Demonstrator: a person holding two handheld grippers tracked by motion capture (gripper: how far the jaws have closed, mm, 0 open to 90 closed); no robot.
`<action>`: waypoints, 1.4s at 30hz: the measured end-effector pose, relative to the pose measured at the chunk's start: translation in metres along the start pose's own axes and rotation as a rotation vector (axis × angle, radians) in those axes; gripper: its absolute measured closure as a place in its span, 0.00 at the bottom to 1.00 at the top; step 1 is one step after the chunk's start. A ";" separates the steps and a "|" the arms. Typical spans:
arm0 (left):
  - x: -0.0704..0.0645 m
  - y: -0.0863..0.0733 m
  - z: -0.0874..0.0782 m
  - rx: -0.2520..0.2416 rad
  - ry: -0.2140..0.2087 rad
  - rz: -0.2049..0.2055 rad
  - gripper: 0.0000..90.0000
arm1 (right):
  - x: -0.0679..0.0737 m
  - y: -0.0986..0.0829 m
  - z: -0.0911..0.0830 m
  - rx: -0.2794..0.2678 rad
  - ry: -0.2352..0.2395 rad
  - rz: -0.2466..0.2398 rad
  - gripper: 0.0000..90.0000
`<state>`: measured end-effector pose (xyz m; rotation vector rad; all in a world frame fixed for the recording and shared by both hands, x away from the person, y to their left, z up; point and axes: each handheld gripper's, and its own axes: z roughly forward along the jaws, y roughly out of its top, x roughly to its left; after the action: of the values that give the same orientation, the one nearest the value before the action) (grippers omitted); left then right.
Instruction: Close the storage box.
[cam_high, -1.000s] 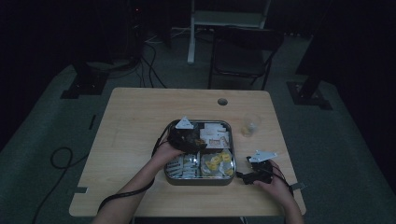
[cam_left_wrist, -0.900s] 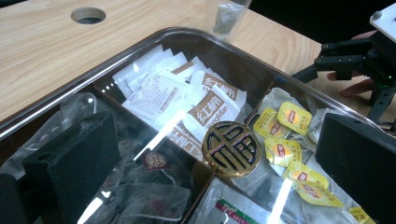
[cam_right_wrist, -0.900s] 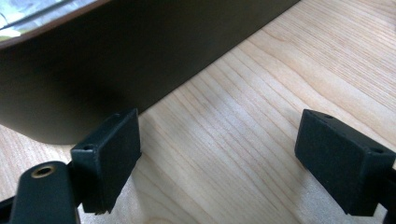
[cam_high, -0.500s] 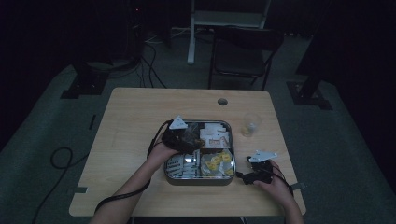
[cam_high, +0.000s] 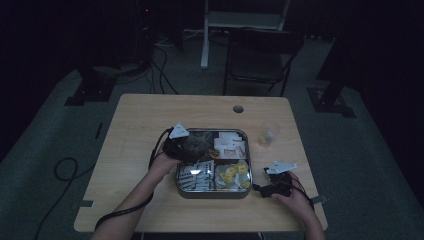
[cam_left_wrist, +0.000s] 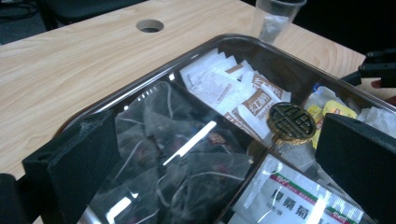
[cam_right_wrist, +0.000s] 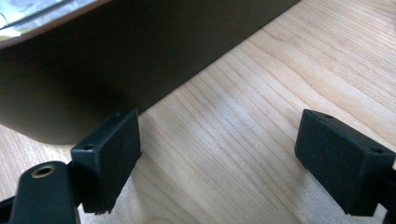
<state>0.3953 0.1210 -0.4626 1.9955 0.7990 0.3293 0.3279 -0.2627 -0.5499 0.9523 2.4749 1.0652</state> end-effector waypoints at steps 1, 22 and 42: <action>0.001 -0.001 -0.001 -0.005 0.007 -0.006 0.00 | 0.000 0.000 0.000 -0.001 0.000 -0.001 0.15; 0.035 -0.031 -0.036 -0.015 0.091 -0.064 0.00 | 0.000 0.000 0.000 0.000 0.000 0.000 0.15; 0.062 -0.082 -0.065 -0.002 0.170 -0.144 0.00 | 0.000 0.000 0.000 0.000 0.000 0.000 0.15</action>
<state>0.3749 0.2346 -0.5023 1.9138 1.0433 0.4190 0.3280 -0.2627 -0.5499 0.9525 2.4753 1.0652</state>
